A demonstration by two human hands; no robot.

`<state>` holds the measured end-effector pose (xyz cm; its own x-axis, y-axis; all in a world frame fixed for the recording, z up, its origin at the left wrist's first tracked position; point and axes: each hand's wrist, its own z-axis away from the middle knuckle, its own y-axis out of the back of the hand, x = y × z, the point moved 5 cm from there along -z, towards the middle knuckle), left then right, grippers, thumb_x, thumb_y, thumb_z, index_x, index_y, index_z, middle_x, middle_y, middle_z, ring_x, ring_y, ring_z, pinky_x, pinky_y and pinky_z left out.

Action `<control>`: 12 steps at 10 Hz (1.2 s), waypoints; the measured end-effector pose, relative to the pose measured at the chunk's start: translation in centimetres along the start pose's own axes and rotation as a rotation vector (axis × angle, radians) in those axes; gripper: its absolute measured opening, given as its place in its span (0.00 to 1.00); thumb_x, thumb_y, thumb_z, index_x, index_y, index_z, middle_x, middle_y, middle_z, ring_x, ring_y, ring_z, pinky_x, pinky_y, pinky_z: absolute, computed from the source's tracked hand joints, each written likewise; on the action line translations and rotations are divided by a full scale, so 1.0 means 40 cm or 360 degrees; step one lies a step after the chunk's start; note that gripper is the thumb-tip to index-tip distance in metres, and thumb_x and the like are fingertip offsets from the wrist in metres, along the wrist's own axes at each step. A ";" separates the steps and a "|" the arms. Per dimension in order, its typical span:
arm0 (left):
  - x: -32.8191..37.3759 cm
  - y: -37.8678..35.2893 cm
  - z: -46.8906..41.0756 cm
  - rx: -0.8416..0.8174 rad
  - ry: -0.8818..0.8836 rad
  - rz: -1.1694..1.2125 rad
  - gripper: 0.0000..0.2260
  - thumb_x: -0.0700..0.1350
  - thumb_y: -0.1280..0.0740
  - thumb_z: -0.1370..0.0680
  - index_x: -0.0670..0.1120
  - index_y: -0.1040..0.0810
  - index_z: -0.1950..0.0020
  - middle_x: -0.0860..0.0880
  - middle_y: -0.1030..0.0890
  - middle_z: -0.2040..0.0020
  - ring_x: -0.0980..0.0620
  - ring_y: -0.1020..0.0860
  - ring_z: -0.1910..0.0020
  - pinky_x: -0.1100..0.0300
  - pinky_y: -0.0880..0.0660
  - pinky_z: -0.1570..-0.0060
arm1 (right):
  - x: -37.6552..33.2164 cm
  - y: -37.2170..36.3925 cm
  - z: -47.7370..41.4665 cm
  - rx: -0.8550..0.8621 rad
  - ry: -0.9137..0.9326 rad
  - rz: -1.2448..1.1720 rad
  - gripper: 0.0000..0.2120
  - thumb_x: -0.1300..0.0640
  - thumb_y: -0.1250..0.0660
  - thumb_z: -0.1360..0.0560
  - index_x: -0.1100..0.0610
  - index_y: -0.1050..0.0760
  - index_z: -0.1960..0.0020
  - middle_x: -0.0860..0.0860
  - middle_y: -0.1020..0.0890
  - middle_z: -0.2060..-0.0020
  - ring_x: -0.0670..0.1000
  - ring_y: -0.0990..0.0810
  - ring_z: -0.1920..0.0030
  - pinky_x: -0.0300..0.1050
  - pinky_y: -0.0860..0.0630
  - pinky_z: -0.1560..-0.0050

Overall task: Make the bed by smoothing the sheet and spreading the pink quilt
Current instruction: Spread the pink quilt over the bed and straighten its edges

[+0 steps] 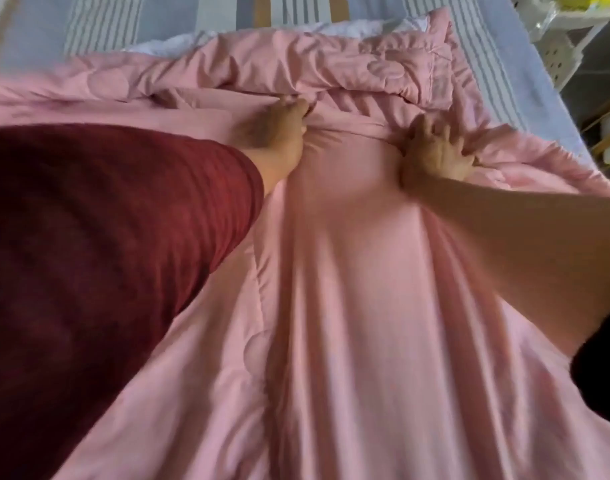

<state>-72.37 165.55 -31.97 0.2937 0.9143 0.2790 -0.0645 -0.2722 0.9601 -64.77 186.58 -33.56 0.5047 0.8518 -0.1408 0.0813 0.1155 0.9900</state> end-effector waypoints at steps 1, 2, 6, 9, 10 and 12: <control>-0.045 -0.095 0.006 -0.0121 0.0207 -0.0240 0.18 0.50 0.41 0.20 0.47 0.34 0.31 0.42 0.33 0.31 0.41 0.36 0.32 0.45 0.39 0.33 | -0.013 -0.083 -0.013 -0.0203 0.0086 0.0243 0.22 0.52 0.53 0.17 0.51 0.47 0.23 0.64 0.42 0.26 0.66 0.38 0.31 0.66 0.37 0.36; -0.042 -0.086 -0.068 -0.0441 0.0274 -0.0194 0.21 0.54 0.42 0.21 0.49 0.35 0.30 0.43 0.34 0.28 0.40 0.36 0.29 0.43 0.41 0.31 | -0.051 -0.082 -0.052 -0.0313 0.0068 0.0299 0.22 0.56 0.54 0.18 0.54 0.47 0.24 0.70 0.42 0.28 0.70 0.41 0.30 0.70 0.36 0.37; -0.012 -0.079 -0.174 -0.1107 -0.0028 -0.0422 0.23 0.48 0.40 0.19 0.41 0.37 0.26 0.39 0.28 0.32 0.41 0.28 0.35 0.51 0.31 0.38 | -0.128 -0.078 -0.148 -0.0838 -0.0315 0.0179 0.20 0.63 0.52 0.20 0.56 0.37 0.29 0.65 0.33 0.31 0.70 0.37 0.30 0.77 0.34 0.42; -0.008 -0.088 -0.188 -0.1285 0.0055 -0.0305 0.20 0.45 0.34 0.22 0.42 0.30 0.32 0.42 0.26 0.34 0.43 0.27 0.35 0.51 0.31 0.35 | -0.174 -0.087 -0.206 -0.1463 0.0020 0.0646 0.21 0.54 0.40 0.22 0.59 0.29 0.30 0.60 0.28 0.31 0.65 0.31 0.31 0.64 0.29 0.37; -0.005 -0.104 -0.233 -0.1411 0.0153 -0.0394 0.18 0.45 0.35 0.22 0.43 0.28 0.33 0.42 0.25 0.35 0.43 0.26 0.36 0.51 0.30 0.35 | -0.263 0.028 -0.326 -0.1636 0.0293 0.0638 0.18 0.57 0.33 0.22 0.57 0.27 0.33 0.47 0.24 0.39 0.53 0.25 0.36 0.50 0.28 0.36; 0.002 -0.051 -0.271 -0.1675 0.0450 -0.0393 0.15 0.47 0.34 0.23 0.45 0.24 0.37 0.47 0.22 0.40 0.47 0.23 0.39 0.57 0.28 0.42 | -0.343 0.037 -0.514 -0.1441 0.0367 0.0347 0.35 0.37 0.29 0.30 0.60 0.30 0.33 0.56 0.21 0.40 0.59 0.22 0.39 0.56 0.25 0.39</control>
<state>-82.55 169.44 -33.68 0.1913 0.9799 -0.0559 -0.8490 0.1937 0.4915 -89.23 185.56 -29.94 0.2409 0.9696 -0.0424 -0.7382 0.2114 0.6406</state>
